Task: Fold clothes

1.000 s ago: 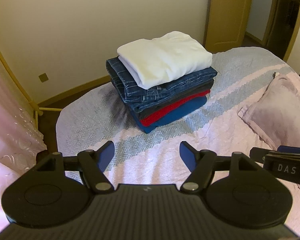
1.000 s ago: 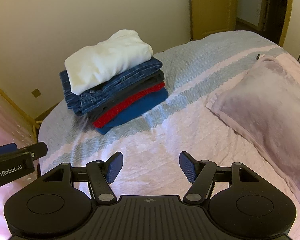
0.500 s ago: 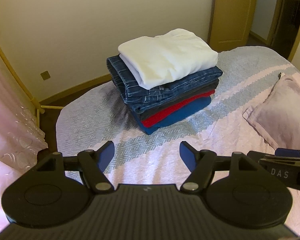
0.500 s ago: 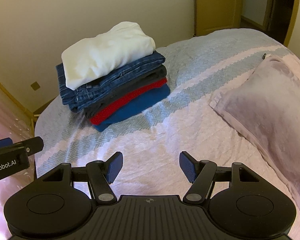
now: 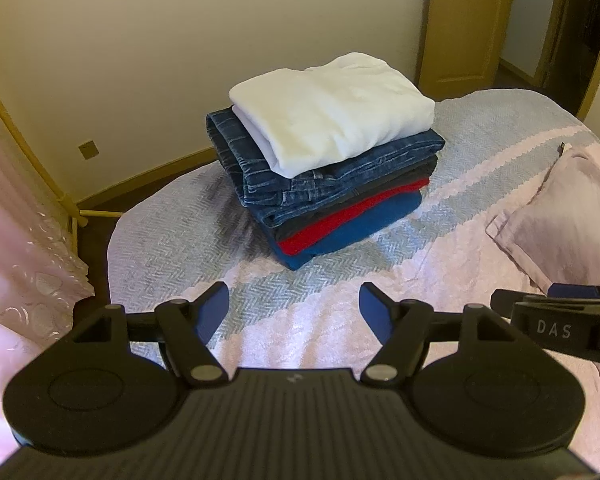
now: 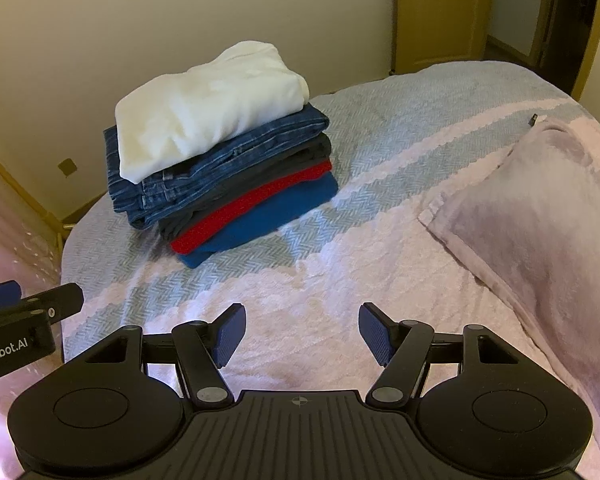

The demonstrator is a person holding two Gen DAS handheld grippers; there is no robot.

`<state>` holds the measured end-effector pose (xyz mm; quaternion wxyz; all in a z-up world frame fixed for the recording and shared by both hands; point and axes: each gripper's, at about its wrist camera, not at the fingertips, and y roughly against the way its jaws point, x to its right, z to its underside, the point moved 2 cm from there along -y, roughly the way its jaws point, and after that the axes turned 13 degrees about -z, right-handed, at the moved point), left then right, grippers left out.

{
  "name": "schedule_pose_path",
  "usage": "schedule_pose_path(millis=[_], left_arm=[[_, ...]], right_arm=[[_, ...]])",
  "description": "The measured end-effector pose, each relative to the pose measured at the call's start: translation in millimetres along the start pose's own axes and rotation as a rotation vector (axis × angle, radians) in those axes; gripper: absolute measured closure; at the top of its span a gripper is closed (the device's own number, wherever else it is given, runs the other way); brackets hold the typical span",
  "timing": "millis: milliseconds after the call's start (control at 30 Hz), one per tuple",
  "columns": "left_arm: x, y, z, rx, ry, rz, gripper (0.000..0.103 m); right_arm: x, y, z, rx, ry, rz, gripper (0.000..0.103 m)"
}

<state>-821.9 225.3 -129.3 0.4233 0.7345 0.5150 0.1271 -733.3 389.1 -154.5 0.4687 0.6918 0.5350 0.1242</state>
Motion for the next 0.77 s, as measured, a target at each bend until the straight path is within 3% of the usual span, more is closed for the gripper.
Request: schedule_pose_path(millis=[500, 767], left_arm=[[1.0, -10.2, -6.0, -0.003, 0.005, -0.026, 0.034], [-9.2, -7.7, -14.2, 0.039, 0.022, -0.050, 0.034]], right_arm=[[-6.5, -11.9, -9.8, -0.004, 0.028, -0.014, 0.037], [-16.9, -9.6, -16.0, 0.013, 0.033, -0.025, 0.037]])
